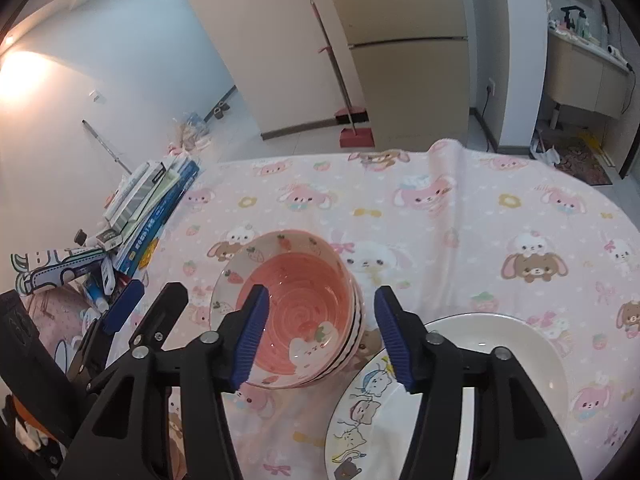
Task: Organize plates and bowls
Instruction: 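Lift both grippers away from the stacked bowls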
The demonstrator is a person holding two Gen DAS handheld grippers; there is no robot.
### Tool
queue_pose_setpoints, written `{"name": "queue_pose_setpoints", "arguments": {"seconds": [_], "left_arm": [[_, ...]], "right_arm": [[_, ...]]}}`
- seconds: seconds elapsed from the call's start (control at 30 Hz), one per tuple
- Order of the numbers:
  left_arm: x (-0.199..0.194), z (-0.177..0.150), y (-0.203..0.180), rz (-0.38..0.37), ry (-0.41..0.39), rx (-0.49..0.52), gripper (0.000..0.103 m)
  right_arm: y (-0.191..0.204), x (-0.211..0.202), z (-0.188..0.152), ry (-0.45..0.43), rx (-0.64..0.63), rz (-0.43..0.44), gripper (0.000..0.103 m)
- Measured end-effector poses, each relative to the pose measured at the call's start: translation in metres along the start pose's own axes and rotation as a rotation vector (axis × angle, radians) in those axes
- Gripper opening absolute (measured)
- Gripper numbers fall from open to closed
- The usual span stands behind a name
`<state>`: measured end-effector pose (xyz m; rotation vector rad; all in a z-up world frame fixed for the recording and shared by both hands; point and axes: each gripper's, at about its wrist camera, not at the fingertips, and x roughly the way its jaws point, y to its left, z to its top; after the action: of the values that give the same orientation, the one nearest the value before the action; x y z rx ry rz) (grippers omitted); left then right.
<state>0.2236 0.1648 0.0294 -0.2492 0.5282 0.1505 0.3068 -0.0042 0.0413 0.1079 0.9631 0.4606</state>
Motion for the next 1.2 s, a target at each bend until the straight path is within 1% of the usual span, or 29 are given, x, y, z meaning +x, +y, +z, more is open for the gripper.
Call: {"name": "queue_pose_setpoints", "arguments": {"seconds": [0.07,0.13,0.2,0.23,0.3,0.33,0.37,0.4,0.47,0.53,0.6,0.63,0.7,0.73,0.77,0.8,0.87,0.9,0.93,0.97,1.0,1.03,1.07,1.13,1.17,1.2], "left_arm": [[-0.007,0.001,-0.001,0.006,-0.043,0.009,0.084],[-0.013,0.001,-0.004,0.025,-0.088,0.047,0.089],[-0.020,0.000,-0.011,0.063,-0.141,0.105,0.091],[-0.023,0.000,-0.014,0.073,-0.164,0.125,0.091],[-0.030,-0.003,-0.021,0.086,-0.232,0.167,0.091],[-0.034,-0.005,-0.022,0.083,-0.266,0.180,0.091],[-0.039,-0.007,-0.025,0.079,-0.309,0.193,0.094],[-0.042,-0.007,-0.026,0.075,-0.330,0.203,0.103],[-0.048,-0.008,-0.027,0.066,-0.360,0.207,0.103],[-0.053,-0.008,-0.027,0.067,-0.390,0.203,0.103],[-0.055,-0.007,-0.026,0.058,-0.393,0.208,0.103],[-0.056,-0.007,-0.025,0.057,-0.397,0.204,0.103],[-0.059,-0.008,-0.019,0.045,-0.441,0.187,0.103],[-0.061,-0.008,-0.017,0.057,-0.451,0.179,0.103],[-0.060,-0.007,-0.015,0.073,-0.448,0.171,0.103],[-0.060,-0.005,-0.013,0.073,-0.444,0.160,0.103],[-0.060,-0.002,-0.005,0.076,-0.441,0.129,0.103],[-0.061,-0.001,-0.001,0.075,-0.452,0.109,0.103],[-0.064,-0.001,0.003,0.065,-0.465,0.100,0.103],[-0.065,-0.001,0.005,0.059,-0.466,0.103,0.103],[-0.065,0.000,0.005,0.067,-0.463,0.109,0.103],[-0.066,0.000,0.005,0.076,-0.459,0.111,0.103],[-0.066,0.000,0.006,0.078,-0.454,0.111,0.103],[-0.064,0.002,0.007,0.080,-0.431,0.104,0.103],[-0.062,0.003,0.008,0.077,-0.409,0.104,0.103],[-0.060,0.004,0.009,0.055,-0.384,0.110,0.103]], "right_arm": [[0.000,-0.008,0.001,-0.025,-0.008,-0.009,0.064],[0.001,-0.017,0.002,-0.059,-0.017,-0.027,0.067],[0.002,-0.026,0.003,-0.109,-0.030,-0.058,0.077],[0.003,-0.031,0.003,-0.139,-0.036,-0.073,0.080],[0.005,-0.043,0.002,-0.241,-0.061,-0.090,0.084],[0.005,-0.048,0.002,-0.277,-0.076,-0.104,0.086],[0.006,-0.053,0.002,-0.311,-0.097,-0.126,0.093],[0.009,-0.058,0.002,-0.351,-0.127,-0.150,0.098],[0.016,-0.068,0.001,-0.418,-0.185,-0.197,0.103],[0.020,-0.076,0.001,-0.467,-0.221,-0.241,0.103],[0.022,-0.083,0.000,-0.515,-0.242,-0.262,0.103],[0.023,-0.088,-0.001,-0.548,-0.246,-0.265,0.103],[0.022,-0.099,-0.004,-0.622,-0.231,-0.252,0.103],[0.020,-0.103,-0.005,-0.640,-0.226,-0.237,0.103],[0.018,-0.105,-0.005,-0.645,-0.223,-0.214,0.103],[0.017,-0.107,-0.003,-0.631,-0.221,-0.185,0.103],[0.015,-0.103,0.002,-0.570,-0.226,-0.119,0.103],[0.014,-0.099,0.003,-0.539,-0.230,-0.090,0.103],[0.011,-0.097,0.000,-0.536,-0.224,-0.080,0.103],[0.008,-0.095,-0.005,-0.558,-0.212,-0.079,0.103],[0.006,-0.092,-0.008,-0.576,-0.181,-0.099,0.103],[0.004,-0.088,-0.006,-0.565,-0.151,-0.120,0.103],[0.002,-0.085,-0.003,-0.547,-0.134,-0.105,0.103],[-0.003,-0.079,-0.001,-0.493,-0.112,-0.048,0.103],[-0.004,-0.076,0.000,-0.483,-0.103,-0.042,0.103],[-0.004,-0.075,-0.001,-0.486,-0.099,-0.053,0.103]]}}
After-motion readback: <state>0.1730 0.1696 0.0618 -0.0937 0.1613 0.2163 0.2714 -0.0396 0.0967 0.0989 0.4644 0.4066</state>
